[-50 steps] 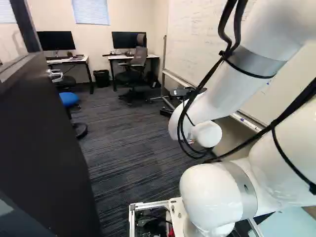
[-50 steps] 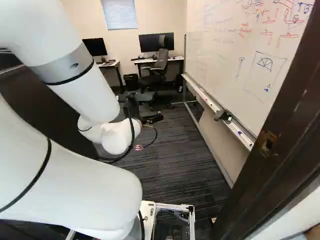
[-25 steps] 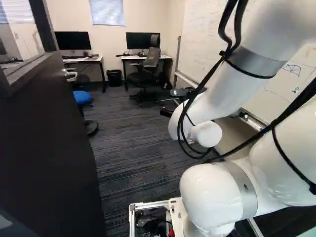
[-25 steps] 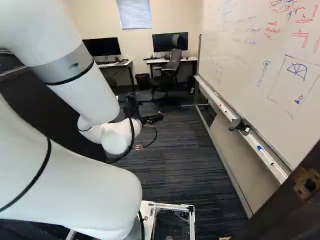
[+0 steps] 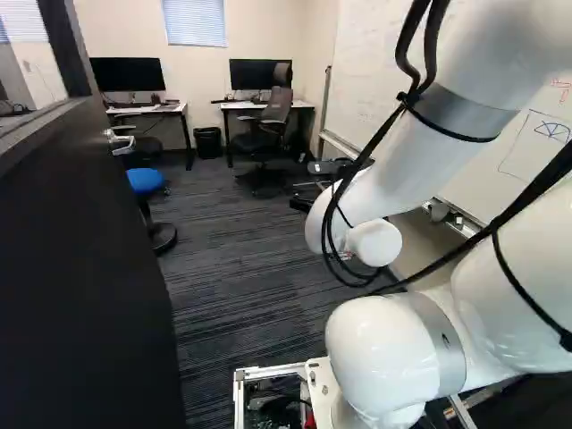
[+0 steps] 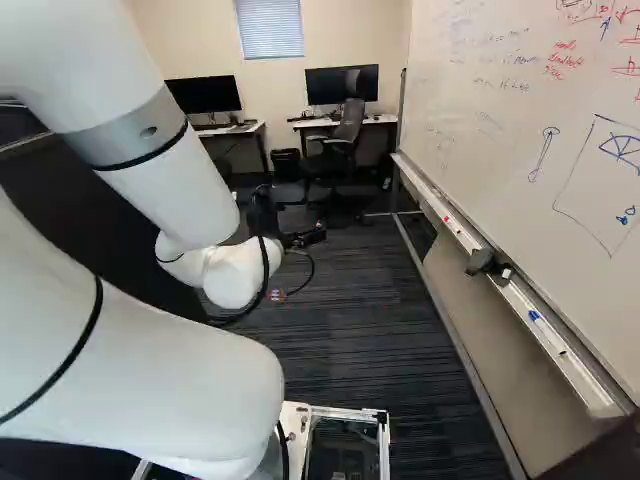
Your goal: Open the door and move inside
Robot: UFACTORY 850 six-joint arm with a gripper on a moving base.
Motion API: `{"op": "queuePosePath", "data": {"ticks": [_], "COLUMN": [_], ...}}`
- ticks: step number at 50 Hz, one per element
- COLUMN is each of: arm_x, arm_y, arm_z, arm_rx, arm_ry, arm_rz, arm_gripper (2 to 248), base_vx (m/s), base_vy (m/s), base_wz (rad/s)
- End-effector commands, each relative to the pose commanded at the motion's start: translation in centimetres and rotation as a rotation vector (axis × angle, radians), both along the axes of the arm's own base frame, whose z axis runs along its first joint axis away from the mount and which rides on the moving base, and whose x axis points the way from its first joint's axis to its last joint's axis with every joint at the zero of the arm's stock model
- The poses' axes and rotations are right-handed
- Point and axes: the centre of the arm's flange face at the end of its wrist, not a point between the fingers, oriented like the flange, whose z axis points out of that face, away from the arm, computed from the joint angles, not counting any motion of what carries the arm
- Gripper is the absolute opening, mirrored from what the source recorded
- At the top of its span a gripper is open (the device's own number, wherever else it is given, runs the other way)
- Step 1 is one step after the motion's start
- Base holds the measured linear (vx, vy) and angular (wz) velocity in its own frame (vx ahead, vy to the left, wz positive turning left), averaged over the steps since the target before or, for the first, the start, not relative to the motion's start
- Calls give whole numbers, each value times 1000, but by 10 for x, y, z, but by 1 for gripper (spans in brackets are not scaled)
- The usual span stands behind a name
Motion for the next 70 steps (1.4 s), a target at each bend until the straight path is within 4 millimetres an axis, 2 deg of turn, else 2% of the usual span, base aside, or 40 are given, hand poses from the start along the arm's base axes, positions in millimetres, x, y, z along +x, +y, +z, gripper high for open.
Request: {"op": "queuePosePath", "data": {"ticks": [70], "arm_x": [0], "arm_y": [0], "arm_z": [0], "arm_rx": [0], "arm_ry": [0], "arm_rz": [0], "arm_gripper": [247], "base_vx": [136], "base_vy": [7], "base_wz": [9]}}
